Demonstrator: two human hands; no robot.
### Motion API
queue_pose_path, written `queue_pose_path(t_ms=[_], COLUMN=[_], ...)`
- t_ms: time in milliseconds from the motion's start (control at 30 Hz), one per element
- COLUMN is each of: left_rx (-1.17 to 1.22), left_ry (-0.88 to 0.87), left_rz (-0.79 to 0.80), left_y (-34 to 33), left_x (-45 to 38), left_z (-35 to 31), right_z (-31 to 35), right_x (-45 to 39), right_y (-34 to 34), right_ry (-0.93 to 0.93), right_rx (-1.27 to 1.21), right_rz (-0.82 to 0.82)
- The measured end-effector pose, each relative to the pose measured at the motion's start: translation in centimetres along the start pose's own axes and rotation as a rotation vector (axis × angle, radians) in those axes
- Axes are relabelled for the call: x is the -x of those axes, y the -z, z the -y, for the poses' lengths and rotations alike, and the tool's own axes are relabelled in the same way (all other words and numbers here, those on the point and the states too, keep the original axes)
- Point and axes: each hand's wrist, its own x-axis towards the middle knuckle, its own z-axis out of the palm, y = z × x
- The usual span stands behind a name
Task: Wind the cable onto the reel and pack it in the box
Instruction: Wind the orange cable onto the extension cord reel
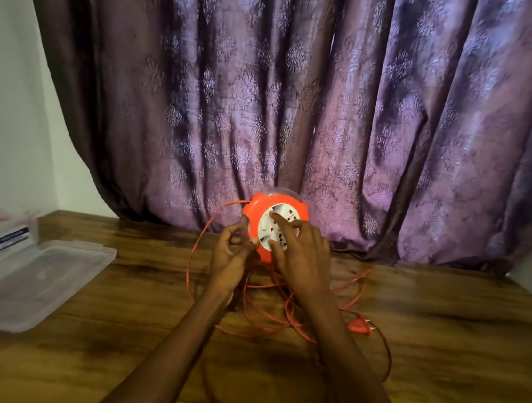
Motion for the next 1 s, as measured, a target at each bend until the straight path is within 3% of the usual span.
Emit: queue_pose_path(t_ms=[133, 267, 400, 467, 533, 633, 700, 800, 867, 933, 1000], left_rx=[-0.044, -0.105, -0.16, -0.187, -0.21, -0.24, -0.231, -0.174, -0.097, -0.035, 0.003], left_ry=[-0.033, -0.063, -0.104, -0.119, -0.131, -0.133, -0.128, -0.077, -0.049, -0.036, -0.012], left_rz=[0.034, 0.071, 0.092, 0.093, 0.099, 0.13, 0.127, 0.069, -0.001, -0.059, -0.07], left_y=[-0.3, -0.4, -0.8, -0.8, -0.7, -1.2, -1.6, -1.5, -0.9, -0.3, 0.3], left_x=[0.6, 0.8, 1.2, 1.4, 1.4, 1.7, 1.9, 1.5, 1.0, 0.4, -0.1], left_z=[0.3, 0.4, 0.7, 0.7, 0.8, 1.3, 1.7, 1.6, 1.0, 0.1, -0.8], right_z=[-0.4, -0.5, -0.3, -0.2, 0.3, 0.6, 0.3, 0.3, 0.6, 0.8, 0.4], right_x=[0.4, 0.3, 0.3, 0.2, -0.4, -1.0, -0.9, -0.8, -0.8, -0.7, -0.4], right_y=[0.3, 0.2, 0.2, 0.3, 0.1, 0.5, 0.8, 0.6, 0.5, 0.5, 0.5], right_ry=[-0.077, -0.178, -0.224, -0.401, -0.708, -1.199, -1.344, -1.272, -1.108, -0.875, -0.589], right_rx=[0.024, -0.065, -0.092, -0.188, -0.469, -1.22, -1.459, -1.462, -1.332, -1.084, -0.641], right_rz=[-0.025, 0.059, 0.013, 0.073, 0.167, 0.18, 0.263, 0.24, 0.214, 0.219, 0.126])
